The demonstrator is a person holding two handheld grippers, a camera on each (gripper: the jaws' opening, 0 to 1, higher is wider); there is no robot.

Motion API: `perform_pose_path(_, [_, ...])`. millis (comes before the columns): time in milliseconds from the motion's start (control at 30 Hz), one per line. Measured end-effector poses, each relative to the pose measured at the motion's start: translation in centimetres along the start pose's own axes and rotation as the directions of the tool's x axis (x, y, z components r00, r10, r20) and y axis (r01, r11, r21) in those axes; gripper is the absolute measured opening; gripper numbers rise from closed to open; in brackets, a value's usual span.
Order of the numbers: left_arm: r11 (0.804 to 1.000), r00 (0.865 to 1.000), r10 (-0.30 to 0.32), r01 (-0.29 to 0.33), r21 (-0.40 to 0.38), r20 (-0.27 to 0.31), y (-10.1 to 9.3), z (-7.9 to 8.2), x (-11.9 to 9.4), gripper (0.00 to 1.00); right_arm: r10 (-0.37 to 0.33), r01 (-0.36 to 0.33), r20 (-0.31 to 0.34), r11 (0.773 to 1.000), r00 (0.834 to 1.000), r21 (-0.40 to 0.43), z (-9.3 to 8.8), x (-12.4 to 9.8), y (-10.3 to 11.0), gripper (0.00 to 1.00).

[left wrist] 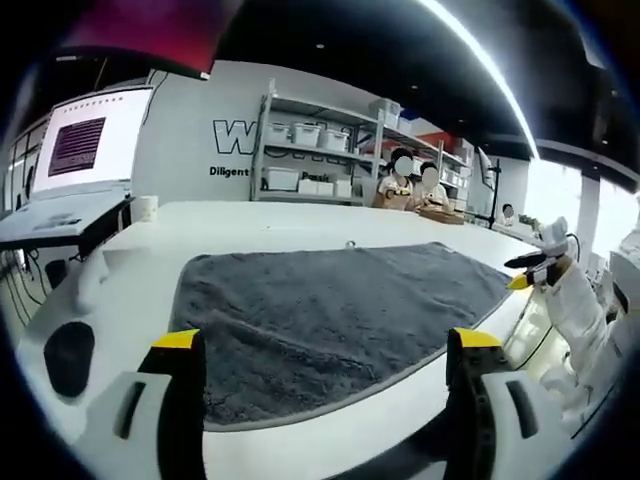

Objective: Open the folded towel by lifting each exposed corner and separating the folded layers until the towel lies flat within the target outline without major curled edges

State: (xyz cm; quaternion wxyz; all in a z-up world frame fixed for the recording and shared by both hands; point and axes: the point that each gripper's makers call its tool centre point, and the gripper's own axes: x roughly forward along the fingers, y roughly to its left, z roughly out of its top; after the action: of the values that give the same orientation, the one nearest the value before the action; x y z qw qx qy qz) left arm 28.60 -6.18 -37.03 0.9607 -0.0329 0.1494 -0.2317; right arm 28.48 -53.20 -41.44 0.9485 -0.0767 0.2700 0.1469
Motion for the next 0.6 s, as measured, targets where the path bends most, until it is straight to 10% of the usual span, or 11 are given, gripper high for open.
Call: perform_pose_path(600, [1.0,1.0,-0.001,0.001,-0.001,-0.006,0.02,0.09,0.27,0.99,0.023,-0.023,-0.015,1.0,1.0,-0.01,0.03,0.81,0.5,0.98])
